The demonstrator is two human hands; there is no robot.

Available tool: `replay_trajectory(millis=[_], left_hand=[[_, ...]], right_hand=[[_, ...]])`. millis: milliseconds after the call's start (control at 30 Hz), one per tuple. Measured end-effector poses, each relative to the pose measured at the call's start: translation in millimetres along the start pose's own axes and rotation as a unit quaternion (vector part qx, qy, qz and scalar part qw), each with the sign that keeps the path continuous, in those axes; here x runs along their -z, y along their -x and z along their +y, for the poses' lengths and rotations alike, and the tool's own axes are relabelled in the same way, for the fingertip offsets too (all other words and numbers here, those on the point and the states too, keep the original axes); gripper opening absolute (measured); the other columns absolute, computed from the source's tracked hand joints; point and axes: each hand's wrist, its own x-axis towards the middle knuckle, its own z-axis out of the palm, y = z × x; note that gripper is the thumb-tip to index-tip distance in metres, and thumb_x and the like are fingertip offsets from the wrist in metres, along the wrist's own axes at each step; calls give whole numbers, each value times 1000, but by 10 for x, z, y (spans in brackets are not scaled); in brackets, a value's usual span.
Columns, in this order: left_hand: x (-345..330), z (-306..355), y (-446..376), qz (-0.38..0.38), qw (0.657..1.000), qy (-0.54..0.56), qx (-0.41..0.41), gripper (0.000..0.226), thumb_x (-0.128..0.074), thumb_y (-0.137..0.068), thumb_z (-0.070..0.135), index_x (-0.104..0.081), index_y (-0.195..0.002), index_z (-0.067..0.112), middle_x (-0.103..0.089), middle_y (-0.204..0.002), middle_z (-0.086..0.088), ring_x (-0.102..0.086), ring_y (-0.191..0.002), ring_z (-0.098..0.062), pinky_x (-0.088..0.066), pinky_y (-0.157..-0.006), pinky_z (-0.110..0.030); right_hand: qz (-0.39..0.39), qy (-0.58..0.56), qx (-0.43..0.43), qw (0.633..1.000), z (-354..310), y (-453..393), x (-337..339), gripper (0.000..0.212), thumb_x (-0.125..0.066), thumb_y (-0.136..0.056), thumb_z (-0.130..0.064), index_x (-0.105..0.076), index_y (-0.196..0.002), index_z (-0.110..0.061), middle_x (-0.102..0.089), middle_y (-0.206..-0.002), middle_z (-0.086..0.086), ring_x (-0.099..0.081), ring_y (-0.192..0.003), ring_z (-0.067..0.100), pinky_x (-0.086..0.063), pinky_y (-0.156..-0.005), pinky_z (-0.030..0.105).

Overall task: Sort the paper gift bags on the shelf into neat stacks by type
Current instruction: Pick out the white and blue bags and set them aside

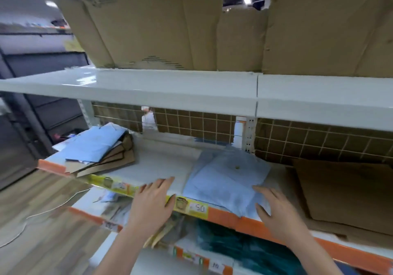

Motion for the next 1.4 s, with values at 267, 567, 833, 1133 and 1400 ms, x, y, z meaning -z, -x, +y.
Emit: replay_trajectory(millis=[267, 567, 833, 1133, 1400], left_hand=[[309, -1291, 503, 27, 997, -17, 71, 50, -40, -75, 39, -67, -112, 20, -70, -90, 5, -70, -75, -22, -54, -64, -37], [241, -2174, 655, 16, 982, -2, 191, 39, -65, -82, 30, -65, -120, 22, -70, -99, 3, -69, -84, -26, -51, -74, -40], [88, -2858, 241, 3, 972, 27, 235, 48, -53, -92, 37, -44, -139, 30, -58, -129, 5, -56, -115, -25, -36, -95, -35], [-27, -3419, -186, -39, 962, 3, 270, 50, -43, -96, 42, -34, -144, 35, -50, -137, 8, -49, -124, -19, -32, -99, -32], [-223, -3964, -808, -39, 955, 10, 294, 77, -39, -91, 62, -14, -152, 21, -43, -144, 1, -40, -133, -19, -30, -105, -39]], right_hand=[[-65, 1, 59, 996, -1085, -160, -759, 47, -48, -97, -32, -35, -142, -34, -38, -145, -16, -34, -134, 7, -29, -111, 26], [-126, 18, 96, 987, -1740, -650, -1325, 45, -48, -97, -34, -38, -140, -35, -40, -144, -14, -36, -134, 10, -28, -110, 26], [-138, 14, 120, 983, -2119, -1377, -1779, 45, -47, -96, -34, -39, -140, -31, -41, -144, -12, -38, -133, 9, -30, -108, 24], [-157, 19, 117, 980, -2419, -1987, -2075, 44, -46, -96, -36, -38, -139, -34, -39, -144, -13, -39, -131, 11, -33, -106, 27], [-157, 23, 83, 984, -2720, -2215, -2307, 44, -44, -98, -37, -36, -141, -35, -36, -146, -14, -37, -133, 10, -33, -107, 27]])
